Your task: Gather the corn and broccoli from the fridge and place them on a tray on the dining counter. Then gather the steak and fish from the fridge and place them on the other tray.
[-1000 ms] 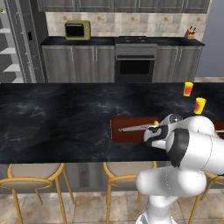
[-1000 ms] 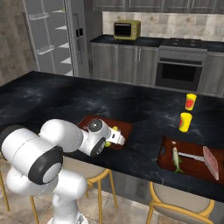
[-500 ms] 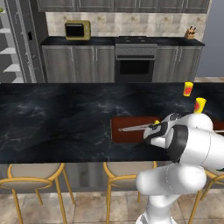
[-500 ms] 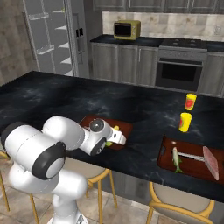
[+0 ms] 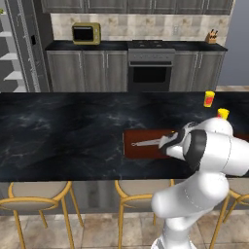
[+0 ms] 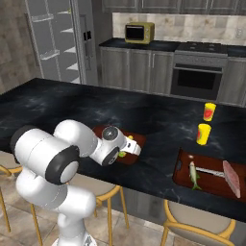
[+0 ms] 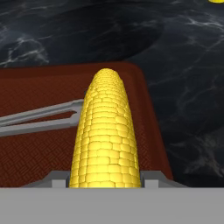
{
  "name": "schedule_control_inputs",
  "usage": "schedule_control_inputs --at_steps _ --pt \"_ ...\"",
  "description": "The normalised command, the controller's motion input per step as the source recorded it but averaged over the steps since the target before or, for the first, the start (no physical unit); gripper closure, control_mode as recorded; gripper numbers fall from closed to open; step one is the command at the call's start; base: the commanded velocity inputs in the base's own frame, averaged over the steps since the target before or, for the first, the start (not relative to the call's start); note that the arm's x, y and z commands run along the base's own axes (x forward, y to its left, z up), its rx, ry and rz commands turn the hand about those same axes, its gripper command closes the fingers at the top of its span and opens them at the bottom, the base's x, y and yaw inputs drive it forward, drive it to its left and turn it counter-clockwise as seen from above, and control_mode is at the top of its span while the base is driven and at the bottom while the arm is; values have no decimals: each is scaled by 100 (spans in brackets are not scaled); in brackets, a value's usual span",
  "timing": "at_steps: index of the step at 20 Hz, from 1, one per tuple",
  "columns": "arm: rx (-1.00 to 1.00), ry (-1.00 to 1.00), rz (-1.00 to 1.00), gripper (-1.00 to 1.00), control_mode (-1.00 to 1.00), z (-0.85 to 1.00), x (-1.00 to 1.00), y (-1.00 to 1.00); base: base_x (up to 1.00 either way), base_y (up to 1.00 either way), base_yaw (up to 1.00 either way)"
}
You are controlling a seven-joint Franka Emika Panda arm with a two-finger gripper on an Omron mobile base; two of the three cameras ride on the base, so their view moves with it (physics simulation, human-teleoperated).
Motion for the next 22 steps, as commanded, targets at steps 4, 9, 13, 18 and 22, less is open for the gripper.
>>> schedule_control_inputs --at_steps 4,9,13,18,22 --pt "0 0 -1 100 -100 -11 8 0 0 0 0" --pt "0 3 -1 -100 -100 -16 0 0 0 0 0" --pt "0 0 0 -100 -100 0 23 0 0 0 0" --pt "0 0 0 -100 -100 2 6 0 0 0 0" --pt "0 -4 0 -100 -100 47 -18 3 0 0 0"
